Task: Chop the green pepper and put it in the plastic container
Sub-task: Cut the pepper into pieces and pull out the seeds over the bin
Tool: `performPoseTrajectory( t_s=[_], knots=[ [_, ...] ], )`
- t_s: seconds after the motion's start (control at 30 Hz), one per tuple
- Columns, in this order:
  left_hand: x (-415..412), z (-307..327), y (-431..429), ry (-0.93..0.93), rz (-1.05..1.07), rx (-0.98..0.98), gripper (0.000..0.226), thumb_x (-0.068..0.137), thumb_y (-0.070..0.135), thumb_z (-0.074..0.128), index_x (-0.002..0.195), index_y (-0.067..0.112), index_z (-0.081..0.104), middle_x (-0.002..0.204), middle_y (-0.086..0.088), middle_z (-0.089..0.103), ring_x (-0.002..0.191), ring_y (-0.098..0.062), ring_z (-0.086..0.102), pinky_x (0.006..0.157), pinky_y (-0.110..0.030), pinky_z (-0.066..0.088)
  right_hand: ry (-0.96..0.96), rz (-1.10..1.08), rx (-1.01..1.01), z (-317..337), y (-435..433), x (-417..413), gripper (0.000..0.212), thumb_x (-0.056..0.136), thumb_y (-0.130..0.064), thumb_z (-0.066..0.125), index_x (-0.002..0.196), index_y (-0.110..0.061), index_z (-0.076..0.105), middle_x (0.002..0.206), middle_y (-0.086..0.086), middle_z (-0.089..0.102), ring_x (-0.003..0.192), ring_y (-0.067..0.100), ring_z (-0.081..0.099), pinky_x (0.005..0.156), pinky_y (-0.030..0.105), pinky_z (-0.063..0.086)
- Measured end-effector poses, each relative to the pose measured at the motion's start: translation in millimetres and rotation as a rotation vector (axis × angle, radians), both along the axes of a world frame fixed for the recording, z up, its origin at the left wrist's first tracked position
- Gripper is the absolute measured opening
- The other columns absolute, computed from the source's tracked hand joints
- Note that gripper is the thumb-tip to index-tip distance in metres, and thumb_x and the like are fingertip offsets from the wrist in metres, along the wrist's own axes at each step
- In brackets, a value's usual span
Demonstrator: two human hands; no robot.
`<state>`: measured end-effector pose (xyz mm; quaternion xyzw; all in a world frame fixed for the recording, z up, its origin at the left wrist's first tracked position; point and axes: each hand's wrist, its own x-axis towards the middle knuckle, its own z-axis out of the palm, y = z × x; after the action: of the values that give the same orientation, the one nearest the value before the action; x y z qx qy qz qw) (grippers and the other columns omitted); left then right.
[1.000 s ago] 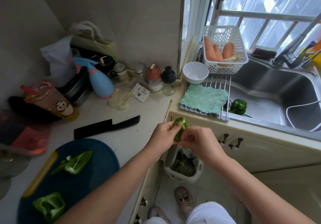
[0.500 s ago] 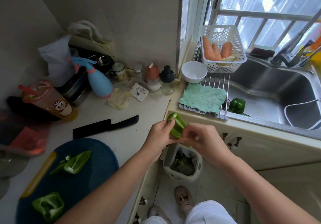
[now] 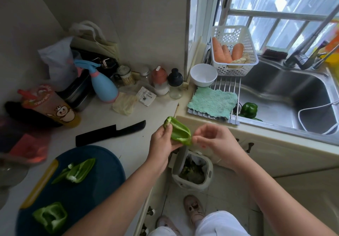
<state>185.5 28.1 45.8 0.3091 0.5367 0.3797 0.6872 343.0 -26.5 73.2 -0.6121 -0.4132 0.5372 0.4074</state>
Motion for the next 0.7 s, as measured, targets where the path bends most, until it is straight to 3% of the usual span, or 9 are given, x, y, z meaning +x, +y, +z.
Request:
performPoseTrajectory(
  t_s=[0.07, 0.1, 0.3, 0.37, 0.43, 0.5, 0.57, 0.7],
  knots=[
    [-5.6, -0.3, 6.2, -0.011, 0.072, -0.026, 0.02, 0.099, 0.022, 0.042, 0.106, 0.013, 0.058, 0.116, -0.018, 0.06, 0.097, -0.03, 0.064, 0.061, -0.03, 0.058, 0.191, -0.025, -0.067, 4.3, -1.6, 6.4, 0.017, 0.069, -0.013, 0.074, 0.081, -0.008, 0.064, 0.07, 0.004, 0.067, 0.064, 0.014, 0.06, 0.064, 0.021, 0.052],
    [-9.6, -0.1, 8.9, -0.006, 0.086, -0.02, 0.019, 0.099, 0.021, 0.042, 0.106, 0.013, 0.058, 0.116, -0.018, 0.059, 0.099, -0.03, 0.063, 0.062, -0.03, 0.059, 0.196, -0.039, -0.079, 4.8, -2.3, 9.4, 0.019, 0.067, -0.014, 0.075, 0.081, -0.007, 0.064, 0.069, 0.003, 0.068, 0.063, 0.013, 0.06, 0.062, 0.02, 0.052],
    [-11.5, 3.3, 5.0, 0.117, -0.109, 0.142, 0.015, 0.094, 0.006, 0.05, 0.099, 0.015, 0.061, 0.107, -0.014, 0.066, 0.101, -0.024, 0.065, 0.077, -0.029, 0.057, -0.324, -0.062, -0.058, -11.8, -1.0, 9.7, 0.006, 0.072, -0.016, 0.079, 0.074, -0.017, 0.074, 0.066, -0.003, 0.072, 0.059, 0.006, 0.065, 0.056, 0.012, 0.051],
    [-8.5, 2.9, 1.5, 0.125, -0.14, 0.15, 0.021, 0.09, -0.002, 0.053, 0.098, 0.016, 0.061, 0.105, -0.012, 0.067, 0.099, -0.022, 0.066, 0.079, -0.028, 0.056, -0.434, -0.034, -0.029, -22.4, -0.3, 8.4, 0.005, 0.076, -0.019, 0.077, 0.08, -0.017, 0.076, 0.071, -0.003, 0.073, 0.066, 0.01, 0.067, 0.063, 0.017, 0.055],
    [-6.9, 0.7, -1.2, 0.145, -0.154, 0.143, 0.026, 0.087, -0.006, 0.055, 0.099, 0.016, 0.061, 0.102, -0.009, 0.067, 0.096, -0.019, 0.066, 0.078, -0.026, 0.056, -0.547, 0.005, 0.001, -32.4, 0.6, 7.8, 0.009, 0.08, -0.02, 0.074, 0.088, -0.017, 0.077, 0.077, -0.003, 0.074, 0.07, 0.008, 0.067, 0.067, 0.015, 0.053],
    [-6.5, -1.2, -3.2, 0.187, -0.156, 0.135, 0.029, 0.084, -0.008, 0.058, 0.102, 0.014, 0.062, 0.101, -0.008, 0.067, 0.095, -0.018, 0.066, 0.079, -0.027, 0.056, -0.608, 0.034, 0.007, -39.0, 0.8, 8.0, 0.011, 0.083, -0.017, 0.071, 0.093, -0.017, 0.077, 0.085, -0.003, 0.075, 0.074, 0.003, 0.066, 0.072, 0.008, 0.049],
    [-6.7, -2.5, -3.5, 0.244, -0.173, 0.148, 0.036, 0.08, -0.011, 0.06, 0.101, 0.018, 0.066, 0.105, -0.007, 0.066, 0.099, -0.019, 0.063, 0.086, -0.032, 0.054, -0.634, 0.037, 0.01, -43.5, 0.6, 8.6, 0.012, 0.082, -0.012, 0.072, 0.091, -0.017, 0.077, 0.087, -0.003, 0.075, 0.076, 0.004, 0.067, 0.081, 0.019, 0.054],
    [-4.5, -1.7, -4.4, 0.223, -0.191, 0.097, 0.037, 0.084, -0.013, 0.055, 0.102, 0.018, 0.065, 0.108, -0.001, 0.064, 0.097, -0.009, 0.061, 0.084, -0.024, 0.054, -0.68, 0.035, 0.015, -41.6, 1.4, 9.1, 0.01, 0.077, -0.007, 0.076, 0.079, -0.017, 0.076, 0.075, -0.006, 0.071, 0.071, 0.005, 0.066, 0.077, 0.029, 0.056]
  ],
)
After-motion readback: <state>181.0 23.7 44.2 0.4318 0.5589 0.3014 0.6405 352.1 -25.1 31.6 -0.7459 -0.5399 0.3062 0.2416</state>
